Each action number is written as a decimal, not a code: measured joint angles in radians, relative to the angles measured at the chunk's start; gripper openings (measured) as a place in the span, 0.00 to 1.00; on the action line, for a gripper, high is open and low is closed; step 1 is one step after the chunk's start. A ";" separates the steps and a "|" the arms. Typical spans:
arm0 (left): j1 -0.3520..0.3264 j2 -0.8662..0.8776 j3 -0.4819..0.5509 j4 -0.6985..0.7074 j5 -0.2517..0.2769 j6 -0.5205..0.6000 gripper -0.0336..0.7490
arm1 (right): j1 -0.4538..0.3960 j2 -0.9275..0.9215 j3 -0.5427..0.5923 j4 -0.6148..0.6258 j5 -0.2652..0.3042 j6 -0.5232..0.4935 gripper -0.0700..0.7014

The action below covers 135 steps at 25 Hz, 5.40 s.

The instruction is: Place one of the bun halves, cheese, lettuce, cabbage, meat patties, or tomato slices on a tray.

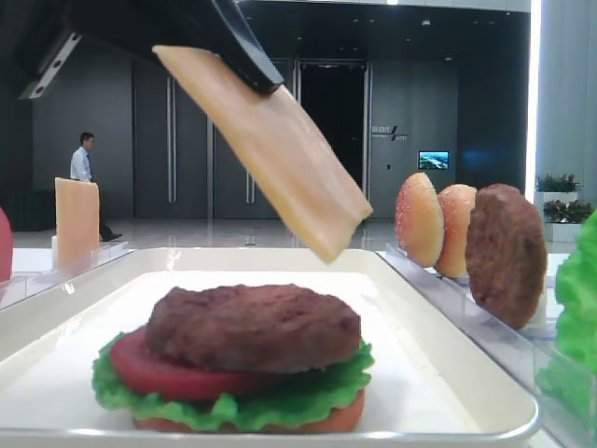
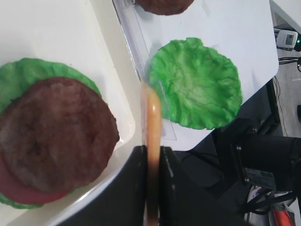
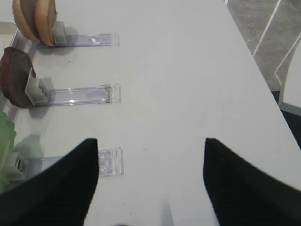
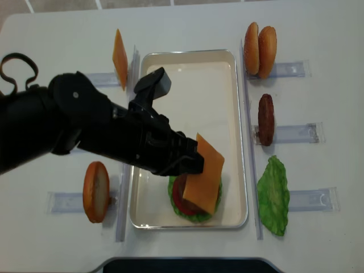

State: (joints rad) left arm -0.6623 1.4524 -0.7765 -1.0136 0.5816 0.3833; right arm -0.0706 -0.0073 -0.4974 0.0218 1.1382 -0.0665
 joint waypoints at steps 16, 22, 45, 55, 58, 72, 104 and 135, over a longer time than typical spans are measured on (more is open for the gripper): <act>0.000 -0.001 0.060 -0.071 -0.061 0.101 0.09 | 0.000 0.000 0.000 0.000 0.000 0.000 0.71; 0.000 -0.001 0.072 -0.077 -0.076 0.116 0.09 | 0.000 0.000 0.000 0.000 0.000 0.000 0.71; 0.000 0.024 0.098 -0.162 -0.099 0.195 0.09 | 0.000 0.000 0.000 0.000 0.000 0.000 0.71; 0.000 0.041 0.102 -0.166 -0.100 0.205 0.09 | 0.000 0.000 0.000 0.000 0.000 0.000 0.71; 0.000 0.041 0.102 -0.150 -0.100 0.205 0.13 | 0.000 0.000 0.000 0.000 0.000 0.000 0.71; 0.000 0.041 0.102 -0.021 -0.177 0.132 0.53 | 0.000 0.000 0.000 0.000 0.000 0.000 0.71; 0.210 0.041 -0.263 0.931 0.087 -0.549 0.54 | 0.000 0.000 0.000 0.000 0.000 0.000 0.70; 0.642 -0.015 -0.335 1.198 0.365 -0.549 0.54 | 0.000 0.000 0.000 0.000 0.000 0.000 0.70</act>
State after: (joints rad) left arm -0.0202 1.4374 -1.1117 0.1843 0.9461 -0.1655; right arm -0.0706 -0.0073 -0.4974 0.0218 1.1382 -0.0665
